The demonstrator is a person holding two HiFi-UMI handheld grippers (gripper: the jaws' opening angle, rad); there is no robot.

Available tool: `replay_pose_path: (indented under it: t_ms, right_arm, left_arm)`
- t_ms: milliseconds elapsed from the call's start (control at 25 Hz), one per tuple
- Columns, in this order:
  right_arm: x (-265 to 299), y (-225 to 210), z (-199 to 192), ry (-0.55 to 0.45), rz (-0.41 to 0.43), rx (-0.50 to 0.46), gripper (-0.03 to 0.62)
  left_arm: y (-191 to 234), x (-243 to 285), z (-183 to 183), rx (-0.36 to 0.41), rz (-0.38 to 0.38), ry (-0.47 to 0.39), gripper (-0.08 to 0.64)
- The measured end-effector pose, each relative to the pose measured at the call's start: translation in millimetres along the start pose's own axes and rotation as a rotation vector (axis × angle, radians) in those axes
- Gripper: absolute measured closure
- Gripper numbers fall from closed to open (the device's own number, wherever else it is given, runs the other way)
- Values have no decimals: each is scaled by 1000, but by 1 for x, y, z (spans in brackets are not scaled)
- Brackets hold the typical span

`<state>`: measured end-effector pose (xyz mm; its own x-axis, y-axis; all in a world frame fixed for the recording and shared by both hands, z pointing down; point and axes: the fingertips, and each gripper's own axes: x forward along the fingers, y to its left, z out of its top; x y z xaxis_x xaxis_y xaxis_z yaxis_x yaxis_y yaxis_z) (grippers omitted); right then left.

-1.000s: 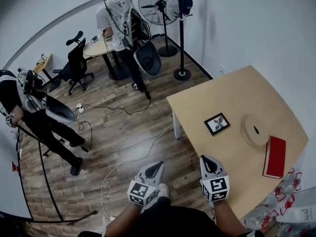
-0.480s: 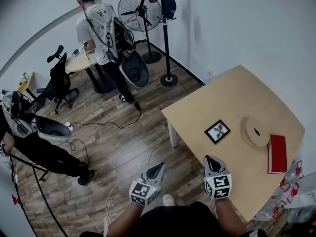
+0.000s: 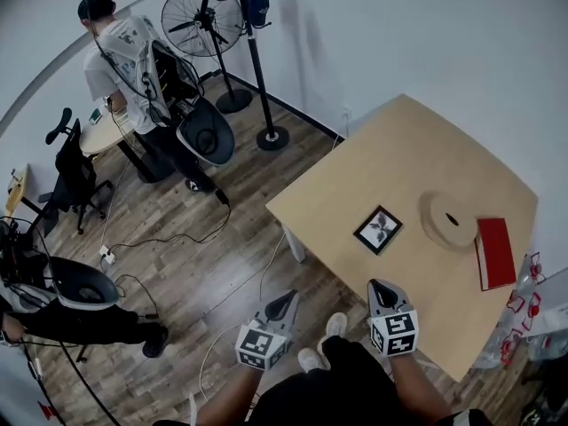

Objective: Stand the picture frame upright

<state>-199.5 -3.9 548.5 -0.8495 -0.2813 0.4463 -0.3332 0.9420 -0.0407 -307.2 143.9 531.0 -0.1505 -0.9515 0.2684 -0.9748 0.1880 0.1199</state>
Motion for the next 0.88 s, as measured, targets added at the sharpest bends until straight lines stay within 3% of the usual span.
replay_pose_path:
  t_ms: [360, 520, 880]
  right_arm:
    - [35, -44, 13, -20, -4, 109, 583]
    - [54, -67, 20, -22, -22, 122, 581]
    - [91, -122, 35, -22, -65, 131, 583]
  left_arm:
    - [14, 63, 18, 36, -51, 35, 565]
    - [19, 97, 33, 75, -67, 11, 565]
    - [33, 170, 53, 74, -124, 19, 565]
